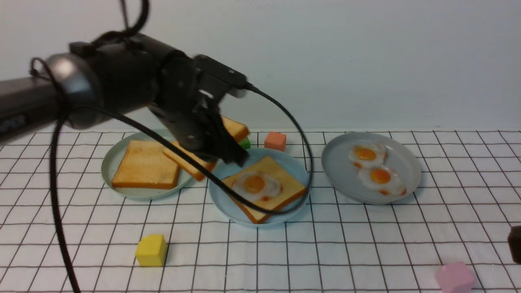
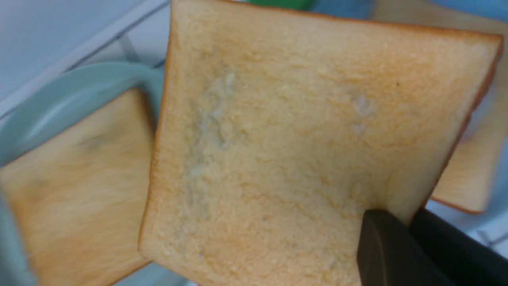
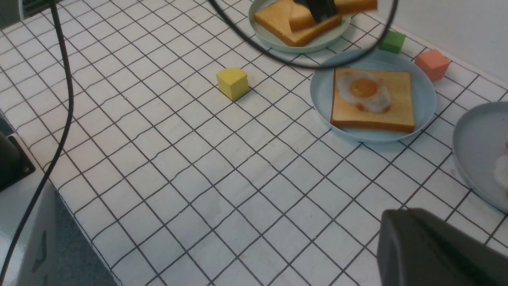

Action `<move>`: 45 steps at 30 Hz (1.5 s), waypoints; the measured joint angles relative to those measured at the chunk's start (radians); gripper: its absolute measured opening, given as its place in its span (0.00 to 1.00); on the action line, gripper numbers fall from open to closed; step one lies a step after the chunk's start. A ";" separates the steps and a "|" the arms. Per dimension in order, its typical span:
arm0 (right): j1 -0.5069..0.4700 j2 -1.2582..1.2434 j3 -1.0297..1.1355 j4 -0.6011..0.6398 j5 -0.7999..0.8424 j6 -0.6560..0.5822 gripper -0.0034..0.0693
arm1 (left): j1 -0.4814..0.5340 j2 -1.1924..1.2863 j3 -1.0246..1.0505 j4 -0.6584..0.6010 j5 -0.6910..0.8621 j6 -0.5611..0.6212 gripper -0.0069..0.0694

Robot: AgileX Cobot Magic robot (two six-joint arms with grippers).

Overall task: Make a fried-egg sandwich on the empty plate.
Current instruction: Use the left arm to place a slice of bread on the fried egg in the middle

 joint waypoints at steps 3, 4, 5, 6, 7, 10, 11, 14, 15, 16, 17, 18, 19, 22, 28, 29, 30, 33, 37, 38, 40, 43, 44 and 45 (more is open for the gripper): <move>0.000 -0.014 0.000 -0.001 0.015 0.000 0.07 | -0.062 0.035 0.000 0.000 -0.010 -0.027 0.13; 0.000 -0.017 0.000 -0.002 0.020 0.000 0.07 | -0.069 0.040 0.000 0.001 -0.013 -0.035 0.13; 0.000 -0.018 0.000 -0.003 0.025 0.000 0.07 | -0.078 0.052 0.000 0.009 -0.019 -0.049 0.13; 0.000 -0.018 0.000 -0.003 0.027 0.000 0.07 | -0.083 0.059 0.000 0.019 -0.022 -0.055 0.13; 0.000 -0.019 0.000 -0.003 0.029 0.000 0.08 | -0.088 0.068 -0.003 0.029 -0.023 -0.060 0.13; 0.000 -0.019 0.000 -0.005 0.033 0.000 0.08 | -0.107 0.108 -0.045 0.057 -0.024 -0.075 0.13; 0.000 -0.019 0.000 -0.006 0.033 0.000 0.08 | -0.107 0.110 -0.045 0.057 -0.024 -0.075 0.13; 0.000 -0.019 0.000 -0.007 0.033 0.000 0.08 | -0.118 0.152 -0.106 0.067 -0.030 -0.078 0.13; 0.000 -0.019 0.000 -0.007 0.033 0.000 0.08 | -0.120 0.163 -0.120 0.070 -0.027 -0.078 0.13; 0.000 -0.019 0.000 -0.007 0.033 0.000 0.08 | -0.121 0.169 -0.127 0.070 -0.026 -0.078 0.13; 0.000 -0.019 0.000 -0.007 0.033 0.000 0.08 | -0.120 0.191 -0.152 0.075 -0.013 -0.078 0.13; 0.000 -0.019 0.000 -0.007 0.034 0.000 0.08 | -0.120 0.204 -0.164 0.078 -0.001 -0.078 0.13; 0.000 -0.019 0.000 -0.007 0.034 0.000 0.08 | -0.120 0.207 -0.166 0.078 0.001 -0.078 0.13; 0.000 -0.019 0.000 -0.007 0.035 0.000 0.09 | -0.120 0.246 -0.181 0.096 0.022 -0.078 0.13; 0.000 -0.019 0.000 -0.008 0.036 0.000 0.09 | -0.120 0.286 -0.185 0.111 0.021 -0.079 0.13; 0.000 -0.019 0.000 -0.008 0.036 0.000 0.09 | -0.120 0.288 -0.186 0.111 0.019 -0.079 0.13; 0.000 -0.019 0.000 -0.008 0.036 0.000 0.09 | -0.120 0.287 -0.186 0.110 0.014 -0.080 0.13; 0.000 -0.019 0.000 -0.008 0.036 0.000 0.09 | -0.120 0.287 -0.188 0.108 0.008 -0.082 0.13; 0.000 -0.019 0.000 -0.008 0.036 0.000 0.09 | -0.120 0.289 -0.188 0.104 0.007 -0.082 0.21; 0.000 -0.019 0.000 -0.008 0.036 0.000 0.09 | -0.120 0.289 -0.188 0.103 0.007 -0.082 0.24; 0.000 -0.019 0.000 -0.008 0.036 0.000 0.09 | -0.120 0.289 -0.188 0.096 0.007 -0.082 0.30; 0.000 -0.019 0.000 -0.008 0.036 0.000 0.09 | -0.120 0.287 -0.188 0.070 0.007 -0.082 0.40; 0.000 -0.019 0.000 -0.008 0.036 0.000 0.09 | -0.120 0.282 -0.188 0.050 0.012 -0.082 0.45; 0.000 -0.019 0.000 -0.008 0.036 0.000 0.09 | -0.120 0.274 -0.188 0.042 0.013 -0.082 0.48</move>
